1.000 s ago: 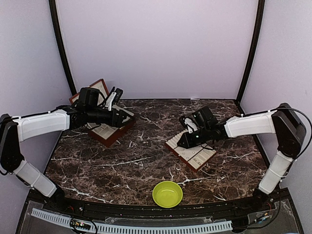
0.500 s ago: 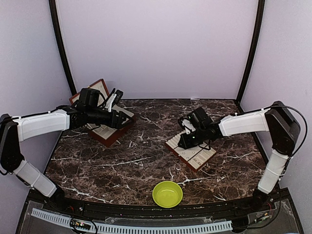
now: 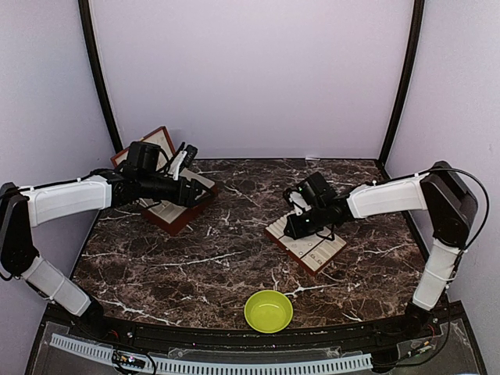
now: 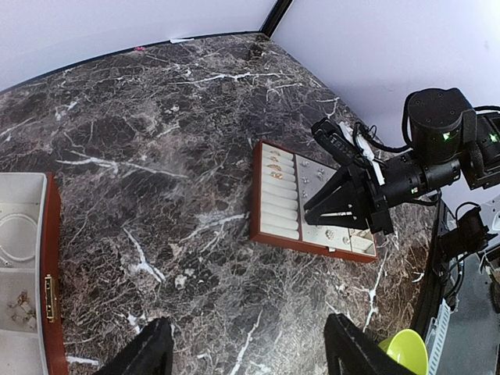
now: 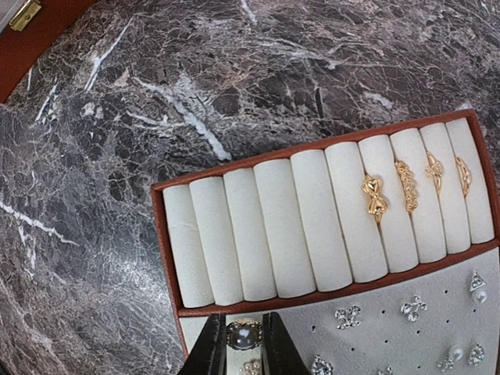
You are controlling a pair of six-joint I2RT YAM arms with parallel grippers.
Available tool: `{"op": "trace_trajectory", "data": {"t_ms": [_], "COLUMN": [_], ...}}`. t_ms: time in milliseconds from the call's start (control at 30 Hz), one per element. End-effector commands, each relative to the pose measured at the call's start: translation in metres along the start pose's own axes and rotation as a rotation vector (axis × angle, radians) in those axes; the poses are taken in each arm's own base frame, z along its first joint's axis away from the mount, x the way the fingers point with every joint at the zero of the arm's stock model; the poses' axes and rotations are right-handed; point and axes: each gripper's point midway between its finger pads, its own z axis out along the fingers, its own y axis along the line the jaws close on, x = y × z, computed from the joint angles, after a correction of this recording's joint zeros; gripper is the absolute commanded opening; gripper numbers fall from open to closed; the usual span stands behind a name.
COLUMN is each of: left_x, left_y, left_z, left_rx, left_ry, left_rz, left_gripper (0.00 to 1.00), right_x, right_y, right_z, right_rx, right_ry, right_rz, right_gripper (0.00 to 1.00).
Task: Organize the mixed jewelry
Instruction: Insert the earring into the earring holder.
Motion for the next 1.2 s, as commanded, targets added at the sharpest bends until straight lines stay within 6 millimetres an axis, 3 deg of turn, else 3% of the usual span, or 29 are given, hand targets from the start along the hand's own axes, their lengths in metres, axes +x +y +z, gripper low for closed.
{"op": "trace_trajectory", "data": {"t_ms": [0, 500, 1167], "left_x": [-0.013, -0.012, -0.011], "left_y": [-0.009, -0.008, -0.008], "left_z": [-0.006, -0.005, -0.005], "left_rx": [0.022, 0.021, 0.021], "left_ry": [-0.020, -0.016, -0.014], "left_rz": [0.025, 0.023, 0.023], "left_gripper": [0.69, 0.69, 0.69], "right_x": [0.000, -0.012, -0.004], "right_y": [0.001, 0.006, 0.008], "right_z": [0.001, -0.017, -0.003], "right_rx": [0.029, 0.031, 0.018], "right_ry": [0.010, -0.021, 0.010], "right_rz": [-0.015, -0.020, -0.026], "right_gripper": [0.13, 0.13, 0.13]}}
